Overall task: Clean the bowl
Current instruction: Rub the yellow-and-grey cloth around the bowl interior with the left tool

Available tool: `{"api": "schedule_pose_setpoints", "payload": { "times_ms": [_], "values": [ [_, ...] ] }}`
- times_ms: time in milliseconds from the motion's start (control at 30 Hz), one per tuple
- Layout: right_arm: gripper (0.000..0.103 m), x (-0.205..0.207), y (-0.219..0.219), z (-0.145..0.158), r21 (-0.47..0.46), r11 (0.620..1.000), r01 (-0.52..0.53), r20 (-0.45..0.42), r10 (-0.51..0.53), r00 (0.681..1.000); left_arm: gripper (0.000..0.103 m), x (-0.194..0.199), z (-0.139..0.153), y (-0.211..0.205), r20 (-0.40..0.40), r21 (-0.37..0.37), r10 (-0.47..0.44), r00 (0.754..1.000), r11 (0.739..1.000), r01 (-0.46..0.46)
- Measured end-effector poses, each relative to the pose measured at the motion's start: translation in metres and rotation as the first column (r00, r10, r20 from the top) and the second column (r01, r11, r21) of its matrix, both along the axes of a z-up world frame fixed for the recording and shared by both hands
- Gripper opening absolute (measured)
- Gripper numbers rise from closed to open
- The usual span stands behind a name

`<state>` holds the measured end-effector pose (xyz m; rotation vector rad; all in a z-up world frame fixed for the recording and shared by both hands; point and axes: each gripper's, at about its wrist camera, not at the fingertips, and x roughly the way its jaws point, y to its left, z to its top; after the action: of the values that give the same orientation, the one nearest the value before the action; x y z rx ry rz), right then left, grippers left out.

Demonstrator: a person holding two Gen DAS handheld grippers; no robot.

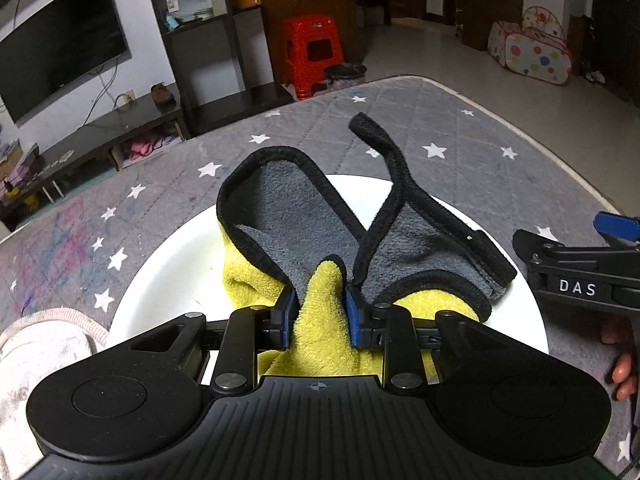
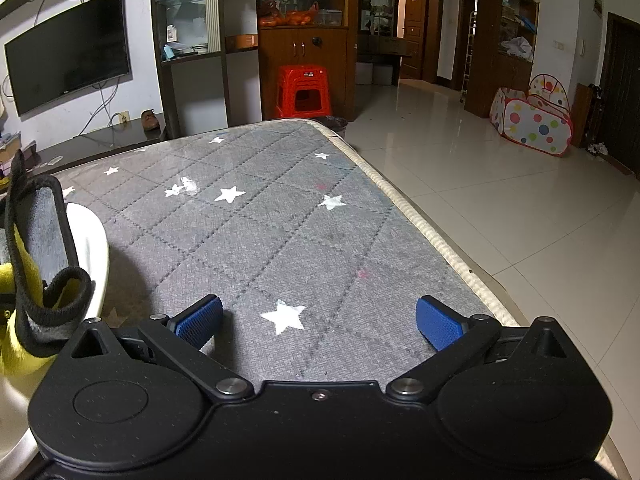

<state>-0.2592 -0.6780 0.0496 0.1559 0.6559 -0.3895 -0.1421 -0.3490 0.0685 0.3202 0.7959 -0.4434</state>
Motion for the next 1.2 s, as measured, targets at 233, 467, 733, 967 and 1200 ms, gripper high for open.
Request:
{"api": "schedule_pose_setpoints", "payload": {
  "times_ms": [233, 467, 733, 967, 1200],
  "values": [
    [0.103, 0.0, 0.0, 0.0, 0.0, 1.0, 0.0, 0.0, 0.0, 1.0, 0.031, 0.002, 0.0, 0.009, 0.003, -0.001, 0.029, 1.0, 1.0, -0.029],
    [0.103, 0.0, 0.0, 0.0, 0.0, 1.0, 0.0, 0.0, 0.0, 1.0, 0.032, -0.007, 0.001, 0.016, 0.015, 0.01, 0.039, 0.999, 0.999, -0.039],
    [0.103, 0.0, 0.0, 0.0, 0.0, 1.0, 0.0, 0.0, 0.0, 1.0, 0.031, -0.021, 0.003, 0.028, 0.016, 0.027, 0.043, 0.999, 0.999, -0.043],
    [0.103, 0.0, 0.0, 0.0, -0.001, 1.0, 0.0, 0.0, 0.0, 1.0, 0.029, -0.04, 0.004, 0.038, 0.007, 0.05, 0.021, 1.0, 0.999, -0.021],
    [0.103, 0.0, 0.0, 0.0, 0.0, 1.0, 0.0, 0.0, 0.0, 1.0, 0.024, -0.062, 0.004, 0.037, -0.005, 0.082, -0.031, 0.999, 0.996, 0.032]
  ]
}}
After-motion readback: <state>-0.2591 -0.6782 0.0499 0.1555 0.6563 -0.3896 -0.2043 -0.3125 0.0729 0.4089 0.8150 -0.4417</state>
